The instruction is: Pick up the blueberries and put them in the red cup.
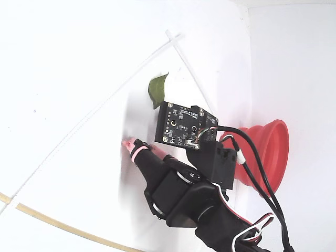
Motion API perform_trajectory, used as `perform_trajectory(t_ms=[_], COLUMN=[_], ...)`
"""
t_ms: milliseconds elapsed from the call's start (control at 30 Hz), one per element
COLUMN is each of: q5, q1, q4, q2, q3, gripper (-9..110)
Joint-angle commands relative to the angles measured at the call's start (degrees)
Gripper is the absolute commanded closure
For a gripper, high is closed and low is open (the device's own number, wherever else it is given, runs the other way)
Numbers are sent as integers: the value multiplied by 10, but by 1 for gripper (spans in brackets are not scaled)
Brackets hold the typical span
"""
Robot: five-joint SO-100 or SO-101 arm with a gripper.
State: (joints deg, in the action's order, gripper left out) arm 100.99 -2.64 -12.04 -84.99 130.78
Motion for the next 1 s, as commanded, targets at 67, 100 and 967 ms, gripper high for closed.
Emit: perform_trajectory(t_ms=[67, 100, 967], q5=[6, 6, 1], q1=[-8, -10, -83], q4=[5, 6, 54], q2=[-89, -91, -206], q3=[-2, -2, 7], gripper=[90, 90, 90])
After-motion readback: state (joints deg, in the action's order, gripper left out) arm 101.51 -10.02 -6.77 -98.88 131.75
